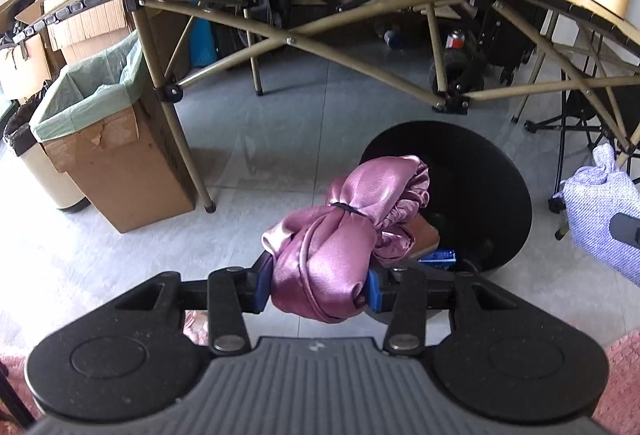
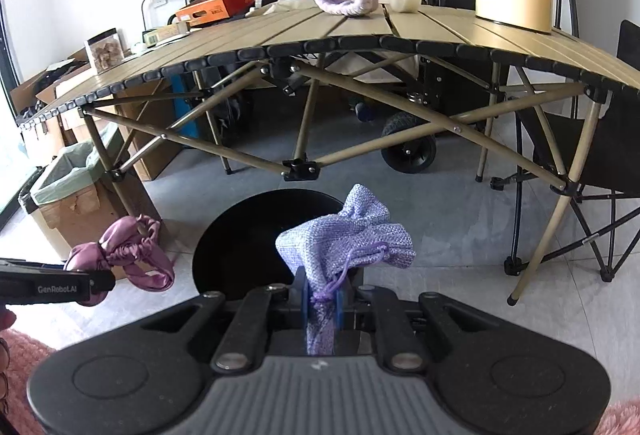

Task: Collect trash
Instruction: 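Carry the pink cloth and lavender pouch down over the black trash bin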

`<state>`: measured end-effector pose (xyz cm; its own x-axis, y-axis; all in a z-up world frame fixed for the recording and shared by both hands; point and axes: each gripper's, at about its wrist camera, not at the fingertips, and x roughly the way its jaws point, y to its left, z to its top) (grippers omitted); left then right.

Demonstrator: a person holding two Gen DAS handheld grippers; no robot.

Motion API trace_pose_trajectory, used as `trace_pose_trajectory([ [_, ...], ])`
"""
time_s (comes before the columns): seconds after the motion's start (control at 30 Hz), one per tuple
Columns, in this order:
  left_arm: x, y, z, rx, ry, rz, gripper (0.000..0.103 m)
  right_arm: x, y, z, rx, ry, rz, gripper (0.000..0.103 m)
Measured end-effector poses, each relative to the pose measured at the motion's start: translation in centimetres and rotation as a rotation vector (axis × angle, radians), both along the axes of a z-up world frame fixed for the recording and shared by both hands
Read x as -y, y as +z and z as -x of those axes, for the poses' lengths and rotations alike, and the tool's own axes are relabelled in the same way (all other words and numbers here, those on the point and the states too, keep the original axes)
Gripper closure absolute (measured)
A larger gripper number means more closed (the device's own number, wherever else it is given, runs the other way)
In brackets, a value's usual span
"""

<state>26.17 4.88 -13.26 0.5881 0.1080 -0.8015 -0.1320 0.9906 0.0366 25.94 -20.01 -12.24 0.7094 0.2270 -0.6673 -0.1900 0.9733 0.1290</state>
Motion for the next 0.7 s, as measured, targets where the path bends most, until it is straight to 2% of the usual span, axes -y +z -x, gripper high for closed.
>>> trace_pose_trajectory([
  [0.37, 0.7, 0.0, -1.4, -0.065, -0.021, -0.014, 0.059, 0.7, -0.5, -1.3, -0.023, -0.046, -0.008, 0.092],
  [0.7, 3.3, -0.3, -4.0, -0.138, -0.082, -0.02, 0.059, 1.8, -1.2, -2.9, -0.05, -0.09, -0.028, 0.092],
])
